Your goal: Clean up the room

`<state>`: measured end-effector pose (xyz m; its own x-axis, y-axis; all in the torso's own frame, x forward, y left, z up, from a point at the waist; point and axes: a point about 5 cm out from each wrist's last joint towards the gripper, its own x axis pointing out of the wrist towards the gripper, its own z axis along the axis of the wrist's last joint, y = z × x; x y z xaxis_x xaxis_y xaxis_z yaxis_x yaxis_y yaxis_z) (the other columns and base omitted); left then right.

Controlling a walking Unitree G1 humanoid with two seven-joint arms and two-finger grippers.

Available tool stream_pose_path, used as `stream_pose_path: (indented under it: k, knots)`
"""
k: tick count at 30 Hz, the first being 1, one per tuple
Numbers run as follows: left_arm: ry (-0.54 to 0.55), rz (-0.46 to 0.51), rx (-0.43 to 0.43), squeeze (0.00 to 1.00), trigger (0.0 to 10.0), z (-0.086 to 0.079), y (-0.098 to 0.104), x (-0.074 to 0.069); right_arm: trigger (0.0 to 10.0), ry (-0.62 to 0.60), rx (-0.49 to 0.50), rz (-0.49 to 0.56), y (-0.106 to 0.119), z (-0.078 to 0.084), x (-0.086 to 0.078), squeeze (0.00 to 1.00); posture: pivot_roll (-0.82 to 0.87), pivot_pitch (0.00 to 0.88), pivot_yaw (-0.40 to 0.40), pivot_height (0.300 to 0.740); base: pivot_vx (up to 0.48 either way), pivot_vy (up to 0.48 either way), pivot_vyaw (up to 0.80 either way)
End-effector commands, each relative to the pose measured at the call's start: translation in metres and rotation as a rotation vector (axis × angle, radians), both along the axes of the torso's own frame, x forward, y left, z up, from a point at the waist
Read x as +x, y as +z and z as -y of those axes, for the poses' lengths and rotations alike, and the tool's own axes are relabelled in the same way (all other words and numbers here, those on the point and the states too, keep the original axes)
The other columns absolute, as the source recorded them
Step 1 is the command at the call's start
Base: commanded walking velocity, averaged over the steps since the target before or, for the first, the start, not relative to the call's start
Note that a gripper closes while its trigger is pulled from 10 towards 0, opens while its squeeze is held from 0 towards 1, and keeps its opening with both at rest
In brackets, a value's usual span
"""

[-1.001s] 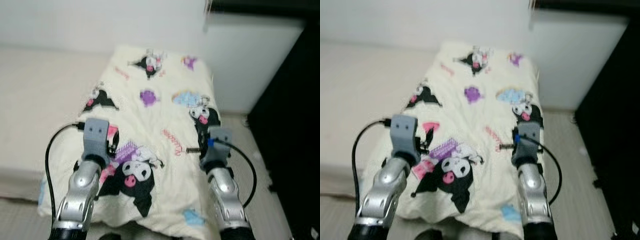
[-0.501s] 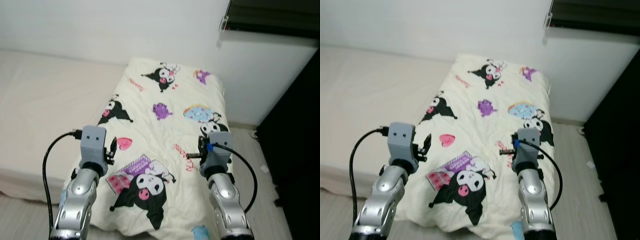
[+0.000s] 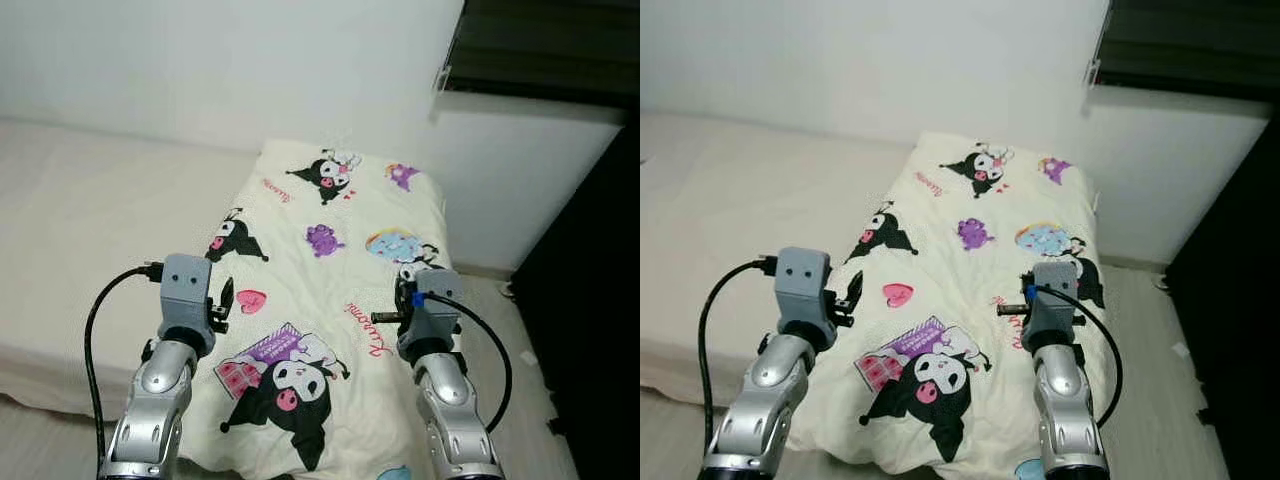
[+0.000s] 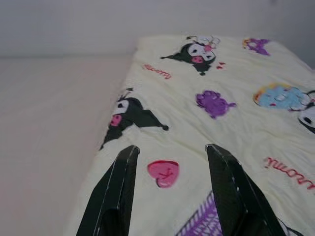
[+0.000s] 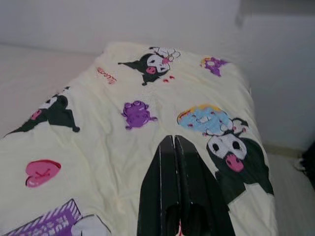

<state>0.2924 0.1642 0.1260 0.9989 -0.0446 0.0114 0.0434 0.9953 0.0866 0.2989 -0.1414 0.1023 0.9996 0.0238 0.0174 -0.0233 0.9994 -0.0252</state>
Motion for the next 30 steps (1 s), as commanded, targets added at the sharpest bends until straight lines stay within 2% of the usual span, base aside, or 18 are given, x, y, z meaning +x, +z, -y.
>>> stream_pose_path:
  k: [1,6,15,30]
  knots:
    - [-0.004,-0.045,-0.009,0.0,10.0,0.001,-0.009,-0.002,10.0,0.002,0.011,-0.028,-0.005,-0.001,0.0,0.0,0.02,0.02,-0.032,0.74,0.0,0.0,0.0]
    - [-0.008,-0.1,-0.004,0.0,10.0,0.008,-0.027,-0.004,10.0,-0.039,0.019,-0.103,-0.022,0.005,-0.001,0.0,0.02,0.022,-0.041,0.74,0.0,0.0,0.0]
    - [0.004,-0.103,-0.008,0.0,10.0,0.01,-0.028,-0.005,10.0,-0.047,0.014,-0.118,-0.026,0.007,-0.003,0.0,0.03,0.024,-0.046,0.74,0.0,0.0,0.0]
    - [0.008,-0.078,-0.005,0.0,10.0,0.008,-0.021,-0.005,10.0,-0.01,0.023,-0.116,-0.025,0.0,-0.002,0.0,0.04,0.031,-0.054,0.74,0.0,0.0,0.8]
